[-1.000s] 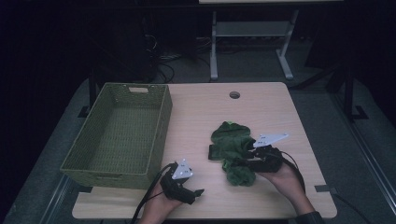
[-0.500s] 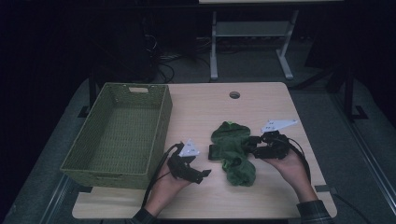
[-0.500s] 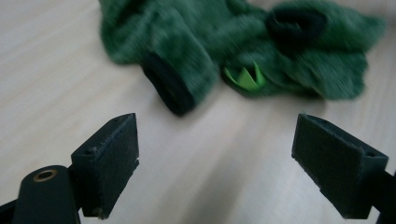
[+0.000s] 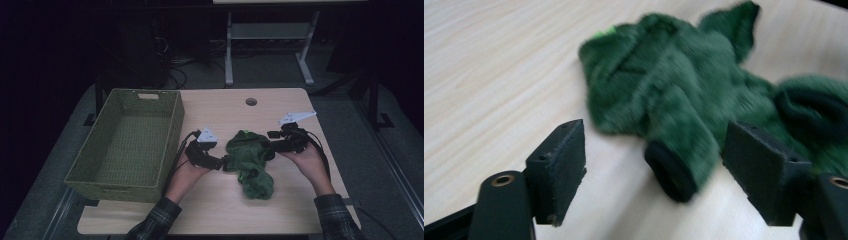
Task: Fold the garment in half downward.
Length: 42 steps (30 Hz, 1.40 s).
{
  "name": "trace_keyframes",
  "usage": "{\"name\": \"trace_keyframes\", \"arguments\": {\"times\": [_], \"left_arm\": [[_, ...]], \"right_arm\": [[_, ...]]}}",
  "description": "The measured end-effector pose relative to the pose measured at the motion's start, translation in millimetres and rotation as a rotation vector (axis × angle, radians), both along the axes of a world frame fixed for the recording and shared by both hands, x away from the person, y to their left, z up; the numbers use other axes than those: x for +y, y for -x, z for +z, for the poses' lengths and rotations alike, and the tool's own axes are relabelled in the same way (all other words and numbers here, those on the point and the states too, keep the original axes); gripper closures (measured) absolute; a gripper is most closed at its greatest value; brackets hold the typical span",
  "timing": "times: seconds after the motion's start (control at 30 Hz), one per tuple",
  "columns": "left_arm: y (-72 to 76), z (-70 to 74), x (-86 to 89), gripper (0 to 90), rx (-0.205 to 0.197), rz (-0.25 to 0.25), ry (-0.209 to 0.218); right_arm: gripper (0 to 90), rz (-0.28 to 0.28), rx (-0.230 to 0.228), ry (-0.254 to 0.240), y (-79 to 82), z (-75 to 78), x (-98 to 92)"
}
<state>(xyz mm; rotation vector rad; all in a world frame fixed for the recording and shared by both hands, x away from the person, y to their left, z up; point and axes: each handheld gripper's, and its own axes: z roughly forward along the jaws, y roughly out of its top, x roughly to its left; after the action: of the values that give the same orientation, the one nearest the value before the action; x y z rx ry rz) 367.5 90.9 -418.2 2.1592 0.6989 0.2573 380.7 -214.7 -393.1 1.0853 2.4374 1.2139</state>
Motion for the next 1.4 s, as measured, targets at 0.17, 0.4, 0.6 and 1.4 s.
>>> {"name": "trace_keyframes", "arguments": {"times": [0.17,0.4,0.6,1.4], "left_arm": [[-26.5,-2.3,-5.6,32.9,0.012,0.014,0.006],[-46.6,-14.0,-11.8,36.8,0.024,0.02,-0.004],[-59.0,-29.3,-15.7,37.8,0.055,0.028,-0.012],[-70.0,-49.7,-32.8,70.8,0.072,-0.025,-0.102]], "right_arm": [[47.1,-0.016,0.033,-0.008,-23.1,-11.6,-4.9],[47.2,-0.022,0.025,-0.016,-38.1,-20.4,-5.2],[47.9,-0.03,0.04,-0.005,-49.0,-35.3,-6.1],[66.3,-0.015,0.084,0.107,-64.8,-68.8,8.5]]}}
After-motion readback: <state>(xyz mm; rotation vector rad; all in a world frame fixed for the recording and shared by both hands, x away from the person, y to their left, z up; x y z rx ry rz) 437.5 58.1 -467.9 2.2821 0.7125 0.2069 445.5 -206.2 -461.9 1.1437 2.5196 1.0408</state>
